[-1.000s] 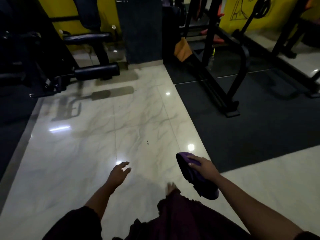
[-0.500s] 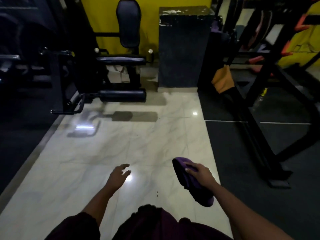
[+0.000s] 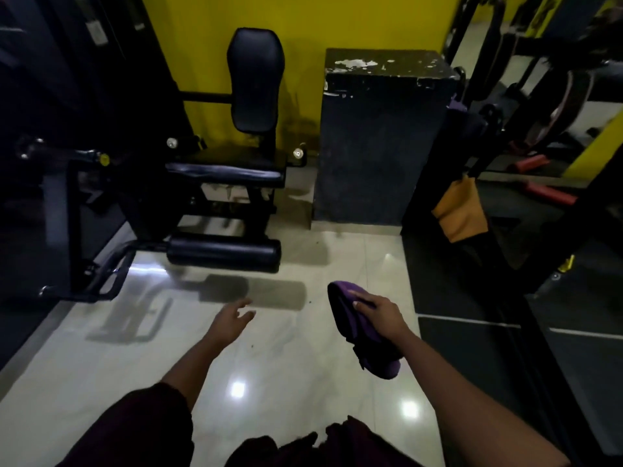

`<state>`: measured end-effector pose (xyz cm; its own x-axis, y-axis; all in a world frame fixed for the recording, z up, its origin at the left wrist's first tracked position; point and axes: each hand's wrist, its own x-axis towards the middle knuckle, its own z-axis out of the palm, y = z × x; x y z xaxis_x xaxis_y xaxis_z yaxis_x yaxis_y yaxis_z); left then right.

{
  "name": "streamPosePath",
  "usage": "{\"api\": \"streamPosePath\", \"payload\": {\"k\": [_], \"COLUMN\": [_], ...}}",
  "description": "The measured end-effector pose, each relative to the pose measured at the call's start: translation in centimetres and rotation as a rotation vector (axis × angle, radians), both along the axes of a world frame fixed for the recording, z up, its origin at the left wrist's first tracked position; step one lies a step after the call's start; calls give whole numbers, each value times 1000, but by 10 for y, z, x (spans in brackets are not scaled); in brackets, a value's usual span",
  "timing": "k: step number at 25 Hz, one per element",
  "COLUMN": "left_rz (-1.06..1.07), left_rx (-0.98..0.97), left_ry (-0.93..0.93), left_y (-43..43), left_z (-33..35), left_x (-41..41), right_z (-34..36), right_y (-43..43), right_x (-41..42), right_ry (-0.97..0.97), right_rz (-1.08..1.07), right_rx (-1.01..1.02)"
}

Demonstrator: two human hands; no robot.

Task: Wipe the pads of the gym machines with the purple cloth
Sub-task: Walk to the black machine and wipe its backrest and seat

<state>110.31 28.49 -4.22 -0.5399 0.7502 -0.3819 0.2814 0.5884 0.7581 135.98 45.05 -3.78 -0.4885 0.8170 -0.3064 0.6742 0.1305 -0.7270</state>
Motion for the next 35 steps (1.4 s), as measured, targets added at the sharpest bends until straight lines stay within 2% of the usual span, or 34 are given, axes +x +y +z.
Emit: {"api": "streamPosePath", "payload": {"k": [7,11,16,23,28,32,35], "left_rz": [19,135,311,469,521,579,572], "left_rx": [135,189,226,330,416,443,440], "left_ry": [25,-41,-41,-28,-6,-2,-19], "left_y": [217,325,416,505,581,652,704], "left_z": [35,49,59,64,83,84,78], "left_x": [-76,-127,-197,-321,-422,-496,-538], "right_z": [17,30,59,82,116,130,125], "right_y": [190,316,447,561,632,684,720], "right_x": [-88,-157,-259,-420,-525,-587,-632], "right_ry": [137,155,200,376,390,424,394], "right_rz": [-29,81,264,338,370,317,354], "right_rx": [47,60,73,-1,66,10,3]}}
